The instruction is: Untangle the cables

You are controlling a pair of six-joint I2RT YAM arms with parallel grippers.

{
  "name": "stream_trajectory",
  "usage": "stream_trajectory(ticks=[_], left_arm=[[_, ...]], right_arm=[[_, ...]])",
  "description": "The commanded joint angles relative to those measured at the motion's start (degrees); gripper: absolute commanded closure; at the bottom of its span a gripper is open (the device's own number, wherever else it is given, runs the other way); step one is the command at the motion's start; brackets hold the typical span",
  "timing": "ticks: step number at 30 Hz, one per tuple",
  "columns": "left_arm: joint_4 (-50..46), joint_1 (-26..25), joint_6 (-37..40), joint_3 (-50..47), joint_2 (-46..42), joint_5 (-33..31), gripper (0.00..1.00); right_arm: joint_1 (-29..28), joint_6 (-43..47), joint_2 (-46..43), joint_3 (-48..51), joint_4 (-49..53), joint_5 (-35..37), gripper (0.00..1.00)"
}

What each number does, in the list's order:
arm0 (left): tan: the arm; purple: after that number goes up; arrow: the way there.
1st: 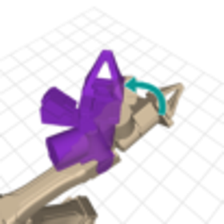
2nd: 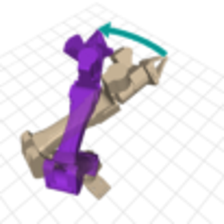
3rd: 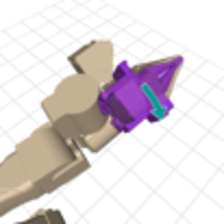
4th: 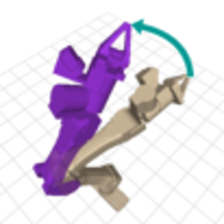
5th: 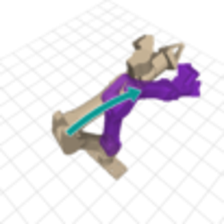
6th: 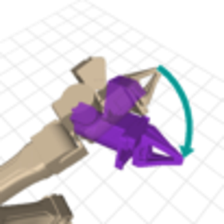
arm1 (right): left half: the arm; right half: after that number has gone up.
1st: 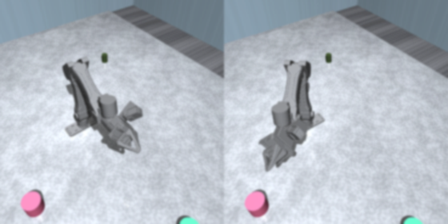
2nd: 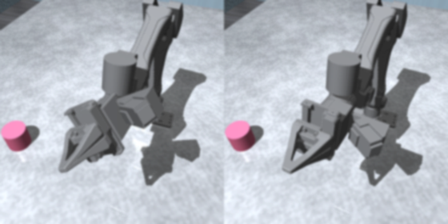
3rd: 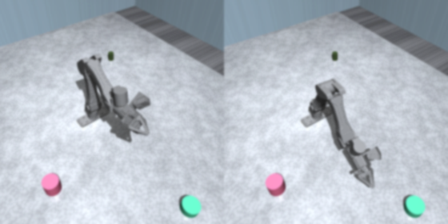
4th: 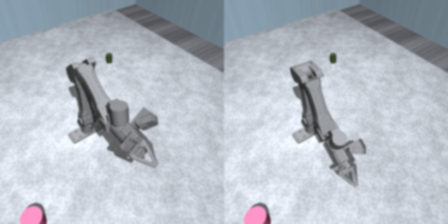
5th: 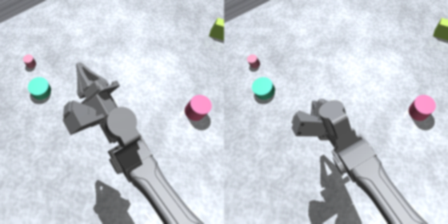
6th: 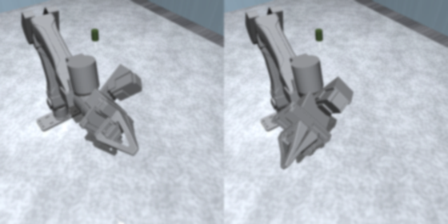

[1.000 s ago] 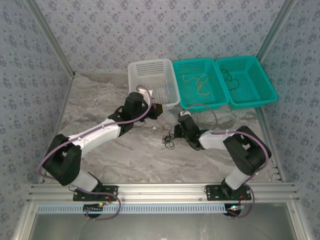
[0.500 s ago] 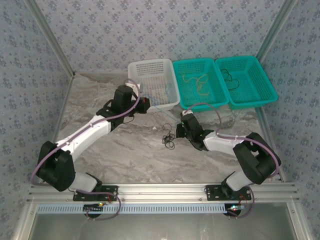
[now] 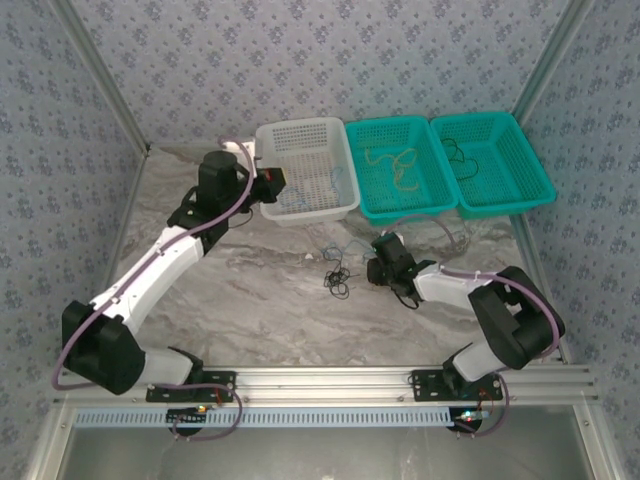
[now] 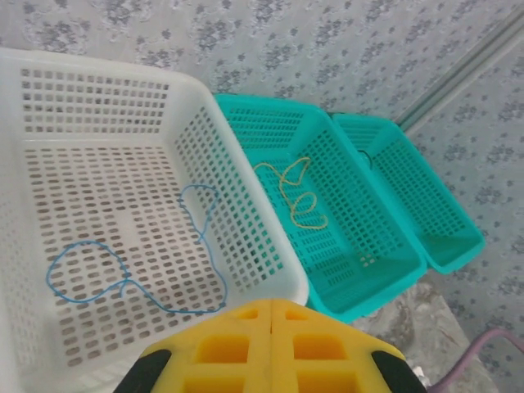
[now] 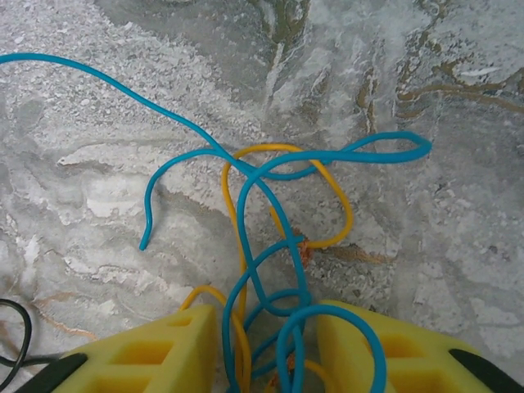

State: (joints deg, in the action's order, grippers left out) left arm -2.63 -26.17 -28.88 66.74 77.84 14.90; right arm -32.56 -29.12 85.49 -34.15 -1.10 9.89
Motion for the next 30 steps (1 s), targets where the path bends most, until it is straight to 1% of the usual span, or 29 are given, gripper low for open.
stream_trajectory(ticks=[1,2,3,4,6,8,10,13,16,19,22,27,30], left_arm=[[-1.45,-2.64,5.32,2.8,3.91,7.23,0.7],[-3.23,-3.9,6.42,3.4,5.11,5.72,0.56],[-4.49,-5.37,7.45,3.87,6.19,4.47,0.48],[-5.32,-6.62,8.58,4.22,7.01,3.74,0.44],[-7.0,-9.82,13.0,4.92,8.6,2.29,0.37],[-7.66,-12.15,17.38,4.81,9.78,0.19,0.33],[-7.33,-12.88,20.12,4.33,10.86,0.3,0.28],[-6.43,-12.82,23.46,3.81,12.38,3.01,0.24],[-6.54,-12.85,27.2,4.16,13.67,7.16,0.21],[-7.57,-12.85,30.34,5.53,15.02,11.42,0.21],[-7.26,-13.03,32.72,6.21,16.44,14.29,0.21],[-6.55,-13.09,34.67,7.29,19.63,15.11,0.21],[-6.61,-13.08,35.08,8.02,21.49,18.12,0.22]], right_arm=[[0.68,0.25,-1.5,0.72,1.63,-3.29,0.72],[0.81,0.43,-1.8,0.86,0.98,-4.18,0.78],[0.99,1.24,-2.23,0.97,0.31,-5.4,0.85],[1.07,1.19,-2.77,1.23,-0.32,-6.15,0.91],[1.32,1.99,-4.79,2.21,-2.72,-8.25,0.97],[1.31,4.05,-7.79,2.92,-4.13,-9.7,1.0],[1.49,7.35,-11.81,3.54,-4.63,-9.8,1.0],[2.07,12.56,-17.7,4.28,-4.61,-10.38,1.0],[2.42,16.06,-22.87,4.47,-3.86,-11.2,1.0],[2.6,18.32,-26.43,4.36,-3.34,-12.5,1.0],[2.64,19.58,-28.77,4.01,-3.3,-13.38,1.0],[2.68,20.34,-30.64,3.74,-3.86,-15.32,1.0],[2.75,20.27,-31.08,3.43,-3.74,-15.43,1.0]])
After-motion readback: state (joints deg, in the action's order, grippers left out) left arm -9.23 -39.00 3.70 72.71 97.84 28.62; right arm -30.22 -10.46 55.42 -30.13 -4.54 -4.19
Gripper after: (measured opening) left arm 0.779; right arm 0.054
